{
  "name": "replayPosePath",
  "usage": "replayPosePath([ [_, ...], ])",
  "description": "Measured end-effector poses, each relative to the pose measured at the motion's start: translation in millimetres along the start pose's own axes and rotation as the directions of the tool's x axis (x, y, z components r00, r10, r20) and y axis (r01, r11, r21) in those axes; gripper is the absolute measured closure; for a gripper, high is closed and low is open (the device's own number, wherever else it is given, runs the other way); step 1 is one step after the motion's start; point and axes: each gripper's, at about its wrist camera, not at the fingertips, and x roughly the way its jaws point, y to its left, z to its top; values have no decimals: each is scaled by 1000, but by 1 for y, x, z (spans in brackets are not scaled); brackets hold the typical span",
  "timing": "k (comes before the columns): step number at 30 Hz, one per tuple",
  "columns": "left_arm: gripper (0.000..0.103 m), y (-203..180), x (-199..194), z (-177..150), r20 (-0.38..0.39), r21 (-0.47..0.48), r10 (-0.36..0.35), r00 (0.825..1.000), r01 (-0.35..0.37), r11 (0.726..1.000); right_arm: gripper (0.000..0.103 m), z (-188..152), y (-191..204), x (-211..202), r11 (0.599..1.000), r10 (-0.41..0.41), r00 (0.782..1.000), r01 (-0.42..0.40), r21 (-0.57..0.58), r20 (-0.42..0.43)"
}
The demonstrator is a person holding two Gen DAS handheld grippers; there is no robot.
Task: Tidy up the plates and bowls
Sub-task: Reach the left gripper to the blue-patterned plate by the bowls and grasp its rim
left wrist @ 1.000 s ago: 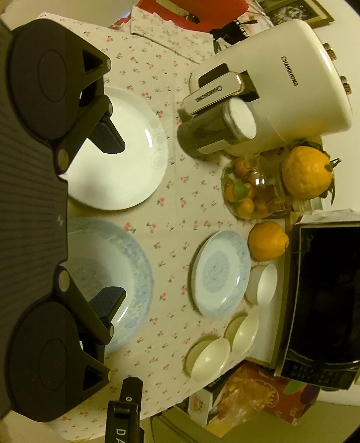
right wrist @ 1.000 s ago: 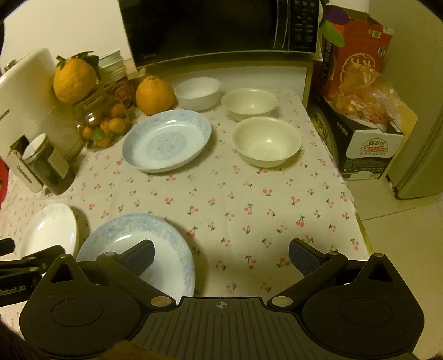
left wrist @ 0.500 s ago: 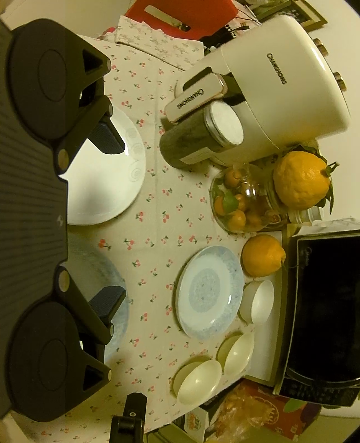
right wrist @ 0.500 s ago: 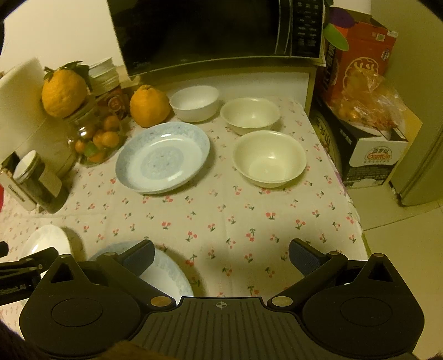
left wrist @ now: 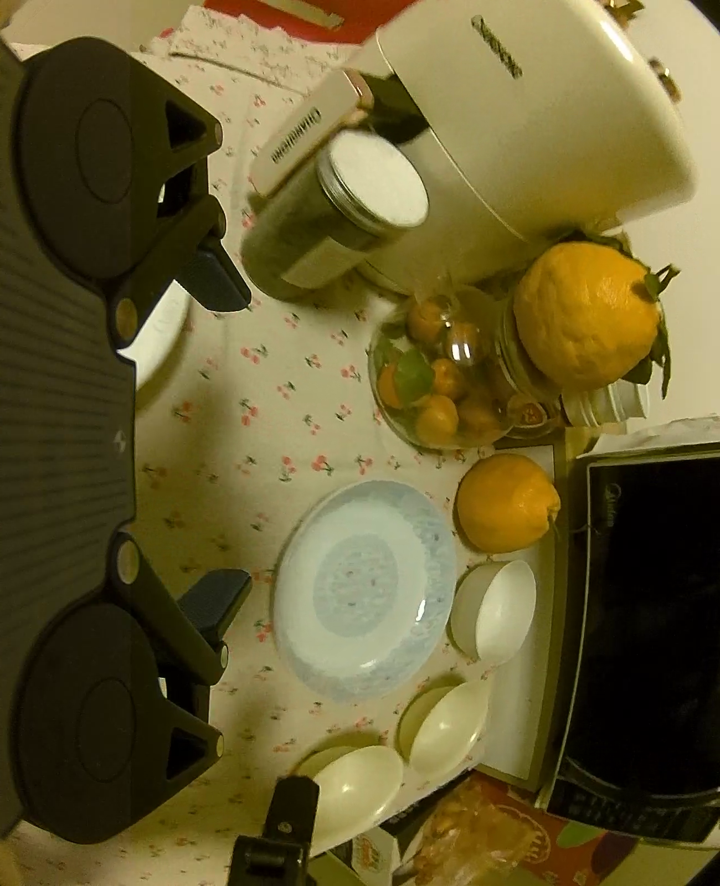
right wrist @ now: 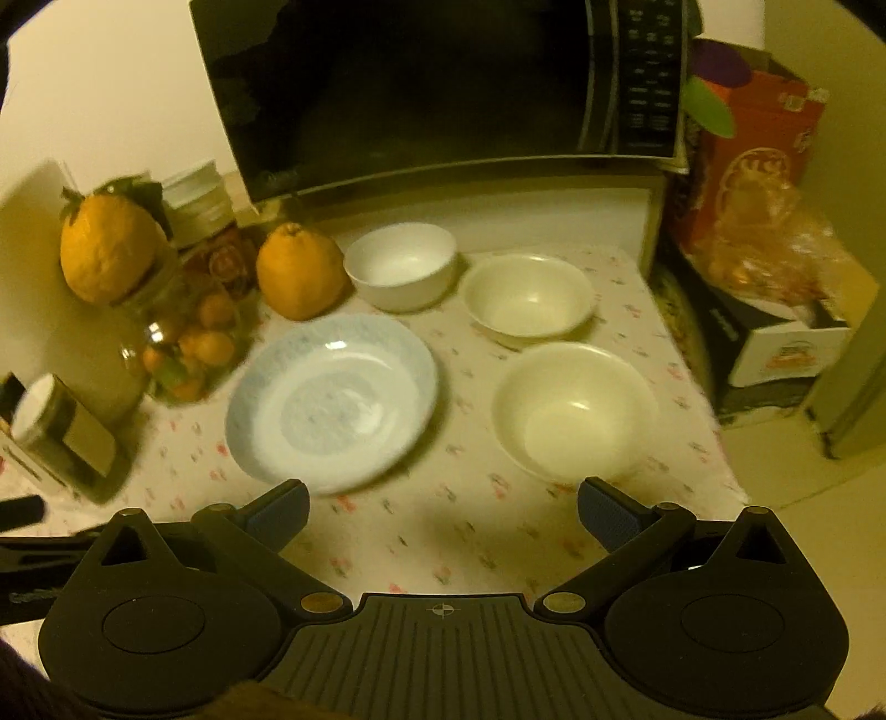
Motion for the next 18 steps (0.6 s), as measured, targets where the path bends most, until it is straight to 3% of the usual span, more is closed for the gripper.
replayPosePath([
  [4,4,3,16,12,-3,-13,-29,1000,29,999,0,12,-2,21,995,98,995,-97,27,-24],
  [10,8,14,50,20,-23,-97,-101,995,99,990,0,21,-25,54,953,238,971,-227,201,-36],
  [18,21,22,92,17,35,-226,-262,964,263,938,0,18,-42,89,889,330,943,-299,346,-34],
])
